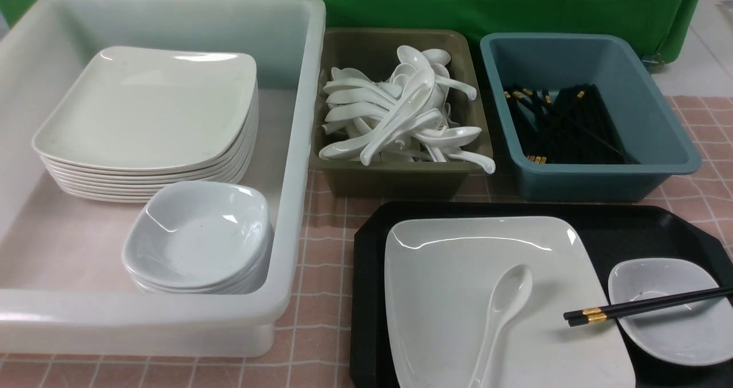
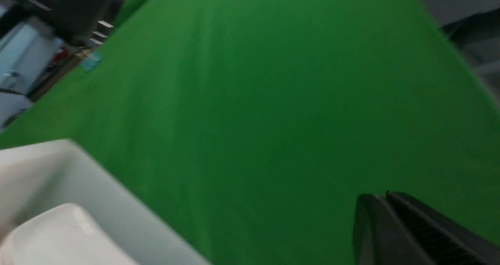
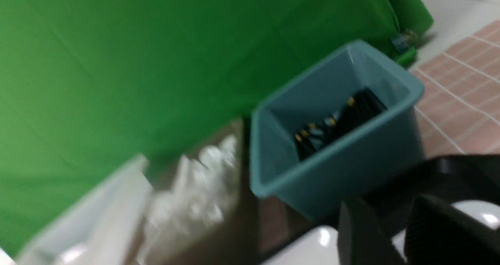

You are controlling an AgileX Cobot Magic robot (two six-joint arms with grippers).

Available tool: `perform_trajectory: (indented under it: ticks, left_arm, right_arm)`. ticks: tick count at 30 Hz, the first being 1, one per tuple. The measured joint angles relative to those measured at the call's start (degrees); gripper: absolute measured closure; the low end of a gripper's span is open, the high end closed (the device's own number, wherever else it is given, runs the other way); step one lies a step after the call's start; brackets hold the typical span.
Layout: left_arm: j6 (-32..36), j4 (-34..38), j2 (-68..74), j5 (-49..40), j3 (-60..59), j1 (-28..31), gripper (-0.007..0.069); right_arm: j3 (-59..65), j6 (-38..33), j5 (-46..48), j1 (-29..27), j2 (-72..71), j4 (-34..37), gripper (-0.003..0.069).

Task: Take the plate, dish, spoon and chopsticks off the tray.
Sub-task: Use the right arm to grab a pair of chopsticks from the plate

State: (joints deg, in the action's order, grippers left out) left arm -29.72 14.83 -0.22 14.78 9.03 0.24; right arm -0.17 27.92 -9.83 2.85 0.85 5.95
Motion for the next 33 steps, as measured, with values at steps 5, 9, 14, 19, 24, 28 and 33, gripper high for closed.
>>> perform_trajectory:
  ticks: [5,9,14,19,24,28,33]
  left_arm:
    - [-1.54,-10.26,3.17,-27.12,18.82,0.0,0.062]
    - [11.42,-8.74,11.29,-51.27,31.02,0.0,0.062]
    - [22.71,-0.99,24.86,-73.85,38.63,0.0,0.062]
    - [33.26,2.08,37.12,-78.77,38.9,0.0,0.062]
    - [39.9,6.24,45.92,-74.83,38.9,0.0,0.062]
    - [46.67,13.75,50.78,-72.45,38.9,0.0,0.0621]
    - [55.74,25.93,56.93,-71.32,38.9,-1.35,0.0635]
  right_arm:
    - [0.0,2.6,-7.1,0.0,0.0,0.05,0.0418]
    - [0.0,7.35,-13.25,0.07,0.0,-0.11,0.0423]
    - [-8.92,11.66,1.14,3.51,3.45,-8.65,0.0552]
    - [-30.48,-2.73,32.2,14.86,18.28,-13.8,0.0629]
    - [-49.73,-11.42,65.37,25.43,39.26,-18.75,0.0629]
    - [-57.07,-16.55,74.63,27.67,50.74,-22.11,0.0629]
    - [-66.87,-29.44,74.59,20.09,66.36,-17.48,0.0629]
